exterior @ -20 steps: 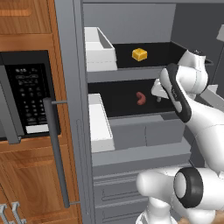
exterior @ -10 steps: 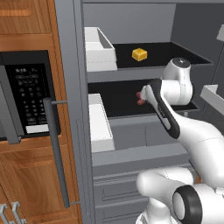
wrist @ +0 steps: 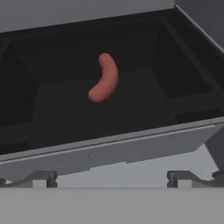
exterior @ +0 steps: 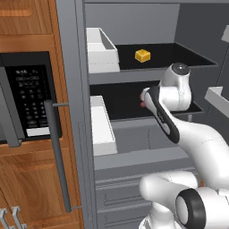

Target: Retrieve the sausage and cheese from the fridge and place them on the cutting board on the counter.

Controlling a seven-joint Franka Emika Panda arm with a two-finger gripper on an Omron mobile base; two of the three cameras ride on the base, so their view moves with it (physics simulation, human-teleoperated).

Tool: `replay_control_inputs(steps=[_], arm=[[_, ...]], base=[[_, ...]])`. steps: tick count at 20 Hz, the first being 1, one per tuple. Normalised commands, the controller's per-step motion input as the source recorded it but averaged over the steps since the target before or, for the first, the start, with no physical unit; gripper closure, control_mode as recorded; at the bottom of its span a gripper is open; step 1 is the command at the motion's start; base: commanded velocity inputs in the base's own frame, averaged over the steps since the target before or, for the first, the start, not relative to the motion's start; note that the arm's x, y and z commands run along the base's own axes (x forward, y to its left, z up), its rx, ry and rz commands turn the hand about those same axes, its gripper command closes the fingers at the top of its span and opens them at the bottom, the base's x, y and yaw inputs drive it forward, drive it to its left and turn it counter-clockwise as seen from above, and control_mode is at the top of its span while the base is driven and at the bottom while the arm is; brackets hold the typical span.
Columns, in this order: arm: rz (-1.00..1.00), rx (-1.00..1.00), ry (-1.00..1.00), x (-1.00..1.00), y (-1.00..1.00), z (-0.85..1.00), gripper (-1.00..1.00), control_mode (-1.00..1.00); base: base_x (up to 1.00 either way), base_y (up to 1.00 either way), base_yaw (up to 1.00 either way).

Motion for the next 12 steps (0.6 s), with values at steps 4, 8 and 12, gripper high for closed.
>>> replay_control_inputs(steps=[4,8,12], arm=[[0.00,0.00,-0.01,0.47,0.00,0.02,-1.00,-1.00],[0.00,0.00,0.00,0.55,0.00,0.00,-1.00,-1.00],[0.00,0.00,0.00,0.46,-0.02,0.00,-1.00,-1.00]], base=[[0.00,0.00,0.00],[0.00,0.00,0.00],[0.00,0.00,0.00]])
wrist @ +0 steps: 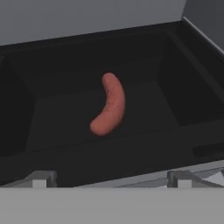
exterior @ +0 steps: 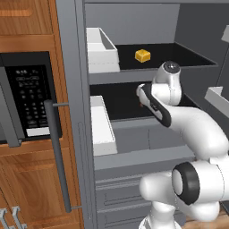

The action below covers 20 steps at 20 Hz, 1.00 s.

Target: Retrieve the sausage and cheese from the fridge and place them on the cutting board on the counter.

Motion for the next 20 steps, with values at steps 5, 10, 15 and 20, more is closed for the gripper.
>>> replay_control_inputs(steps=[5,10,15,20], arm=[[0.00,0.00,0.00,0.27,0.00,0.00,-1.00,-1.00],[0.00,0.00,0.00,0.13,0.00,-0.09,-1.00,-1.00],[0.00,0.00,0.00,0.01,0.00,-0.21,-1.00,-1.00],[0.00,0.00,-0.01,0.01,0.00,-0.29,-1.00,-1.00]], base=[[0.00,0.00,0.00],[0.00,0.00,0.00],[0.00,0.00,0.00],[0.00,0.00,0.00]])
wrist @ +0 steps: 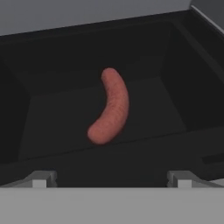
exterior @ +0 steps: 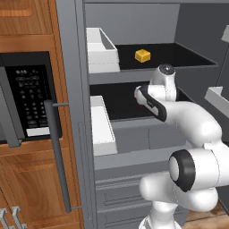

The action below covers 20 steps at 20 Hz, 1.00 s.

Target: Retrieve the sausage and cheese from the fridge and place them on the cutting board on the counter.

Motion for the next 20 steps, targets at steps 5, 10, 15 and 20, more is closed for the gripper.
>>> replay_control_inputs(steps=[5,10,15,20], arm=[[0.00,0.00,-0.02,0.00,-0.02,-0.20,-1.00,-1.00],[0.00,0.00,-0.03,0.28,-0.01,-0.04,-1.00,-1.00],[0.00,0.00,-0.01,0.09,0.00,-0.05,-1.00,-1.00],[0.00,0.00,0.00,0.19,0.00,-0.01,-1.00,-1.00]], base=[[0.00,0.00,0.00],[0.00,0.00,0.00],[0.00,0.00,0.00],[0.00,0.00,0.00]])
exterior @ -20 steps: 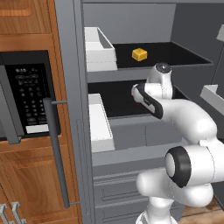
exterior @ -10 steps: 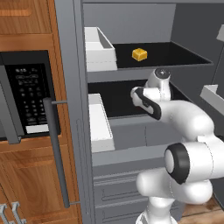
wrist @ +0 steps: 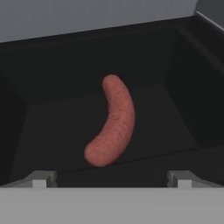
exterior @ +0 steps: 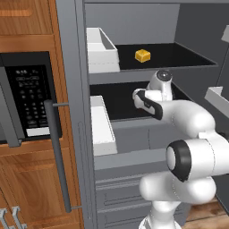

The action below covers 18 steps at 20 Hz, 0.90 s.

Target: Retrieve the sausage and cheese from the fridge and place them on the cutting board on the counter.

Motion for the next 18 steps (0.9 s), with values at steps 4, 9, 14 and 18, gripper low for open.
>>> replay_control_inputs(steps=[4,9,14,18], arm=[[0.00,0.00,-0.01,0.22,0.00,-0.03,-1.00,-1.00],[0.00,0.00,0.00,0.23,0.00,-0.08,-1.00,-1.00],[0.00,0.00,0.00,0.14,0.00,-0.10,-1.00,-1.00],[0.00,0.00,0.00,0.00,-0.03,-0.23,-1.00,-1.00]], base=[[0.00,0.00,0.00],[0.00,0.00,0.00],[0.00,0.00,0.00],[0.00,0.00,0.00]])
